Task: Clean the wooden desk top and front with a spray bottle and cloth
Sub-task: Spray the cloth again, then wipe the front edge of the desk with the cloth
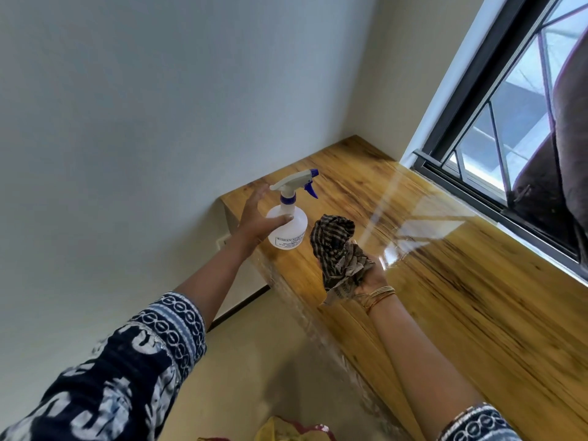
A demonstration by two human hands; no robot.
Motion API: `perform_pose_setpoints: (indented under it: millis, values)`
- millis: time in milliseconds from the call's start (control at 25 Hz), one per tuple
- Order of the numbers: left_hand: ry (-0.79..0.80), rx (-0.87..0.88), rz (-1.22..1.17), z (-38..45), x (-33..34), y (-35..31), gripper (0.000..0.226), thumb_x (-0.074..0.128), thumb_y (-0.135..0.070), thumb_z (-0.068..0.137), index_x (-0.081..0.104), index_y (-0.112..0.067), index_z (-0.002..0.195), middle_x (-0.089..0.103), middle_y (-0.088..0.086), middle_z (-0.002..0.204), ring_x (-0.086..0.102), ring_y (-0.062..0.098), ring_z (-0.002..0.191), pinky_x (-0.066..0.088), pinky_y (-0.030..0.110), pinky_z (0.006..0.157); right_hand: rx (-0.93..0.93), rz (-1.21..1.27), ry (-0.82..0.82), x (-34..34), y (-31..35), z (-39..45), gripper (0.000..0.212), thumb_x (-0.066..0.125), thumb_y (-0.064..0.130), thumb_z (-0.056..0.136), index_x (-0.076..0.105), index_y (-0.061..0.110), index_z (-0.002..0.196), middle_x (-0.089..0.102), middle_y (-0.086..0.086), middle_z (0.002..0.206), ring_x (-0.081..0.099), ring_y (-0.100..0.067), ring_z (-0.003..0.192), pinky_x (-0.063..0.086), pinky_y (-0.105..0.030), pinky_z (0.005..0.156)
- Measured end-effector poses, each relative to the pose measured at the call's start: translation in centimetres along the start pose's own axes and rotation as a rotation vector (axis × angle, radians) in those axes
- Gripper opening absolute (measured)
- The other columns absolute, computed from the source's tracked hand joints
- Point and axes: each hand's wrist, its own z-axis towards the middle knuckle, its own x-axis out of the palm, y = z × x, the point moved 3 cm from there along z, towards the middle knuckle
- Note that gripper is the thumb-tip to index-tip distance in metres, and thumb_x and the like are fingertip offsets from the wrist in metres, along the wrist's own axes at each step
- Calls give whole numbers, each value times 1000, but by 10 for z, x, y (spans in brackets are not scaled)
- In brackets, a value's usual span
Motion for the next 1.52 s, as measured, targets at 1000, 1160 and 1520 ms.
perform_pose_setpoints:
  millis: [1000,1160,1520]
  values:
    - [127,43,387,-125,-108,65,31,50,0,89,70,-21,98,66,9,107,57,10,74,44,21,62,-86,253,-201,50,-159,-59,45,44,32,99,75,0,99,69,-22,110,67,-36,96,60,-47,78]
    - [163,86,480,-127,-112,68,31,49,0,88,71,-15,105,64,9,117,54,10,76,43,22,66,-106,314,-197,57,-164,-59,45,53,32,88,62,3,121,66,-21,116,61,-35,103,57,-49,82]
    - [330,494,773,-62,-110,68,30,55,-5,84,69,-14,109,66,6,114,62,26,102,52,40,90,-306,414,-344,48,-192,-27,40,50,36,94,78,8,99,71,-15,114,68,-32,99,53,-47,90]
